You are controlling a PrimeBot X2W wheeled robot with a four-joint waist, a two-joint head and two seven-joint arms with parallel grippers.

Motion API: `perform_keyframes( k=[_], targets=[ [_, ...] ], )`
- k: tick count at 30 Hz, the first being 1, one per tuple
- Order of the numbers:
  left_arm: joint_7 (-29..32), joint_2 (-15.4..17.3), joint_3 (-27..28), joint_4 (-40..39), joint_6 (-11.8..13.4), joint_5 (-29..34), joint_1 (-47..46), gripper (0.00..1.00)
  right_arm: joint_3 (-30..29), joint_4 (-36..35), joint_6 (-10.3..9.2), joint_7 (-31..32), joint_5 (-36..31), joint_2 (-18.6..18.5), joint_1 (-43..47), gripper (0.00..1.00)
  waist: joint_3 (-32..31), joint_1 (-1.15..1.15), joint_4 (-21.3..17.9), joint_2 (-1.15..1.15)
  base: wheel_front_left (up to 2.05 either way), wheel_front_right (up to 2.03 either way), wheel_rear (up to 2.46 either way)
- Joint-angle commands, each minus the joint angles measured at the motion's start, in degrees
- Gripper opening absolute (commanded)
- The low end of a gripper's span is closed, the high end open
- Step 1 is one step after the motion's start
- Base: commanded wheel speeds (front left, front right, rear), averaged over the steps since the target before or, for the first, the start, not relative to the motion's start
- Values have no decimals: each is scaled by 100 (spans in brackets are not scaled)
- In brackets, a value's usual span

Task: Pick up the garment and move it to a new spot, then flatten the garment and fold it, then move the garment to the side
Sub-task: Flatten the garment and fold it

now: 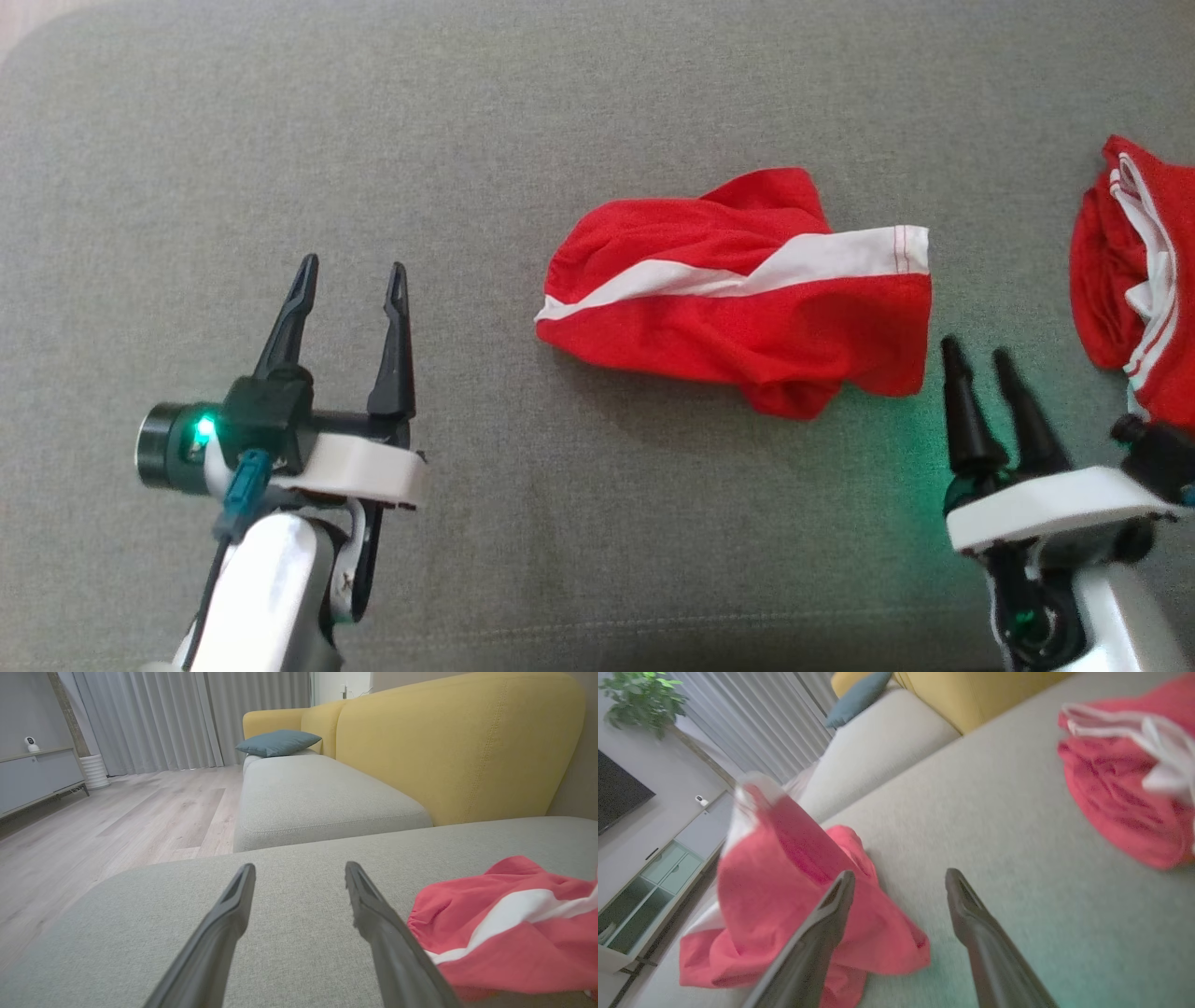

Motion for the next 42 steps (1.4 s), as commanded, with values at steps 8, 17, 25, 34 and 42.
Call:
perform_keyframes(
  k=[8,17,25,34,42],
  targets=[
    [-27,168,289,-189,104,-82,96,100,-19,-1195,21,-447,-1323,-335,72,100,-211,0,-43,0,0,0,0],
    [13,263,316,-231,179,-147,424,100,302,-2064,21,41,-2082,-324,443,100,-497,0,-90,0,0,0,0],
    [57,304,291,-288,227,-179,589,100,294,-2253,21,197,-2129,-168,623,100,-575,0,-92,0,0,0,0],
    [75,319,255,-301,249,-209,588,100,291,-2248,21,239,-2086,-136,618,100,-558,0,-74,0,0,0,0],
    [76,329,218,-344,266,-197,467,100,360,-1964,21,513,-1928,-183,290,100,-408,0,-22,0,0,0,0]
  ],
)
